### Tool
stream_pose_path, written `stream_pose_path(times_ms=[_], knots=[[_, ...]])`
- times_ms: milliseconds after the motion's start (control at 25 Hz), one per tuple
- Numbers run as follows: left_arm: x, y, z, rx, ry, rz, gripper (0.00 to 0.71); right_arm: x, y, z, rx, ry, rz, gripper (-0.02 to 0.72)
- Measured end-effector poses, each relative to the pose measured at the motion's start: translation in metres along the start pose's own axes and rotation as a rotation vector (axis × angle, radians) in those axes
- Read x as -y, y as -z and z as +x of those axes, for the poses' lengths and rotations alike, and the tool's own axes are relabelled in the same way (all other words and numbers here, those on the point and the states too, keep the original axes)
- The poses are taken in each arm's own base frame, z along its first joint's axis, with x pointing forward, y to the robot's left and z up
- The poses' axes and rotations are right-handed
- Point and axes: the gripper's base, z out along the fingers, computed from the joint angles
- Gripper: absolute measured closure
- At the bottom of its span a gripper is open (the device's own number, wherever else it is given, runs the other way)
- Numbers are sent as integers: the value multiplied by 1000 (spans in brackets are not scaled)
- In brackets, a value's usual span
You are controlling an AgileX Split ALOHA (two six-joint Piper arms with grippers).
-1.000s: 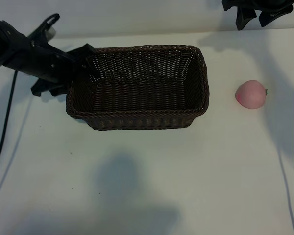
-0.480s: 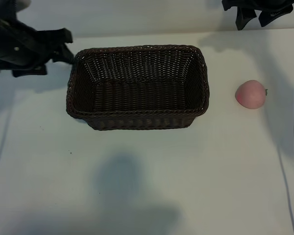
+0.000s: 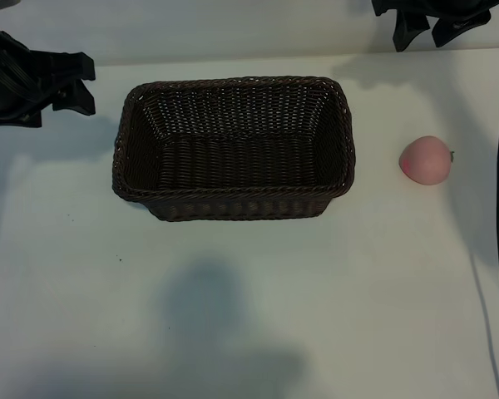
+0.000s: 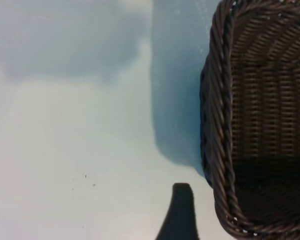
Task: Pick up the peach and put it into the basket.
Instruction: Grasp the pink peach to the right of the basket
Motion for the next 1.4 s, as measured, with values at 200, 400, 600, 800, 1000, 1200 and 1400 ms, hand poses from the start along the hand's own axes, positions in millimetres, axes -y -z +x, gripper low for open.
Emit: stream_pose_path(times_ms=[200, 400, 600, 800, 1000, 1200, 1400], knots=[[1, 0, 1, -7, -4, -1, 115, -1, 9, 0, 18, 0, -5, 198], [13, -2, 5, -10, -40, -6, 115, -2, 15, 0, 31, 0, -8, 198], [14, -2, 6, -2, -42, -71, 115, -2, 15, 0, 32, 0, -8, 198], [14, 2, 3, -3, -42, -88, 117, -2, 15, 0, 32, 0, -8, 198], [16, 5, -1, 13, -31, -85, 117, -4, 27, 2, 52, 2, -11, 203], [17, 6, -3, 32, -33, -80, 118, -6, 46, 5, 84, 6, -12, 221], [17, 6, -4, 40, -34, -78, 117, 2, 20, 28, -36, -3, 36, 225]])
